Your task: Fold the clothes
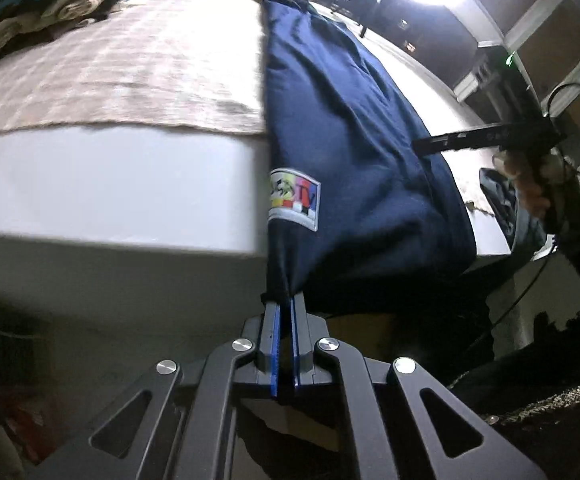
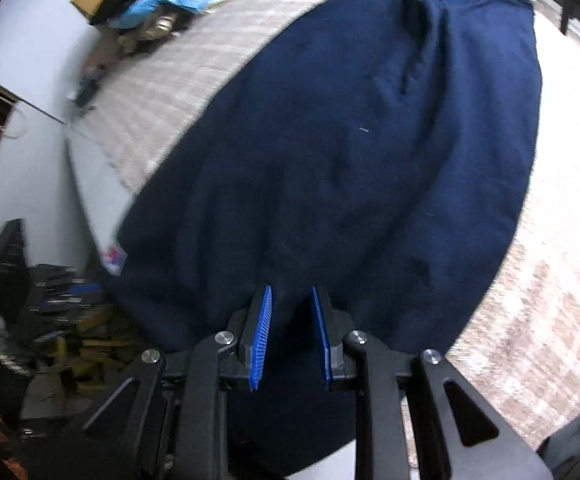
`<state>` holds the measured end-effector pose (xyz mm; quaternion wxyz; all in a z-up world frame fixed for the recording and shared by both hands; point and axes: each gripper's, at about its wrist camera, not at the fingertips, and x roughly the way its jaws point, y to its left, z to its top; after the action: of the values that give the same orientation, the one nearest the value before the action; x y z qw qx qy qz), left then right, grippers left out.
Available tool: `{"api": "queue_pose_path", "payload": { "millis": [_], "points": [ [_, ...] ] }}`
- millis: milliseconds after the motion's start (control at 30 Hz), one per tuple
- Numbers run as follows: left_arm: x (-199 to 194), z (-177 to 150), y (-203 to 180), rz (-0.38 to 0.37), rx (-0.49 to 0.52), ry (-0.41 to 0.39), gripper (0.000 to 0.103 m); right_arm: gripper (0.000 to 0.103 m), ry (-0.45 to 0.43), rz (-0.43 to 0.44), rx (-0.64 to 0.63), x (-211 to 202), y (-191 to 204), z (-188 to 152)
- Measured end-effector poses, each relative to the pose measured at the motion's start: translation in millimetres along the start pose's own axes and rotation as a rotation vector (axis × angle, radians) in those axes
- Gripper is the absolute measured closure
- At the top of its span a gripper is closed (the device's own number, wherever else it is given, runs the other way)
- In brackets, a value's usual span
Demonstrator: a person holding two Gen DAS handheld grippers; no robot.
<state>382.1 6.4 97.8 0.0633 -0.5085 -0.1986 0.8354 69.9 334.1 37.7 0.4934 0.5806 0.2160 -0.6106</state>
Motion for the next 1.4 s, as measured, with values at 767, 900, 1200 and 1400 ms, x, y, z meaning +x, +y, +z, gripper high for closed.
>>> {"api": "queue_pose_path", "payload": {
  "millis": [767, 900, 1200, 1400],
  "points": [
    [-37.2, 12.8, 5.2, 0.102, -0.165, -0.084, 0.085, 0.075, -0.262, -0.149, -0.060, -161.4, -65.2, 223.2],
    [-35.6, -5.6, 1.5, 0.130, -0.218, -0.096, 0.081, 0.075, -0.229, -0.105, -0.120, -137.4, -53.7, 226.4],
    [8.5, -0.8, -13.6, 0.114, -0.071, -0.012, 0.070, 0.075, -0.043, 0.068, 0.023, -58.0, -32.1, 83.1],
    [27.7, -2.7, -5.6, 0.073, 0.055, 0.060, 0.068, 0.075, -0.035, 0.105, 0.127, -32.2, 0.1, -15.2]
  ]
}}
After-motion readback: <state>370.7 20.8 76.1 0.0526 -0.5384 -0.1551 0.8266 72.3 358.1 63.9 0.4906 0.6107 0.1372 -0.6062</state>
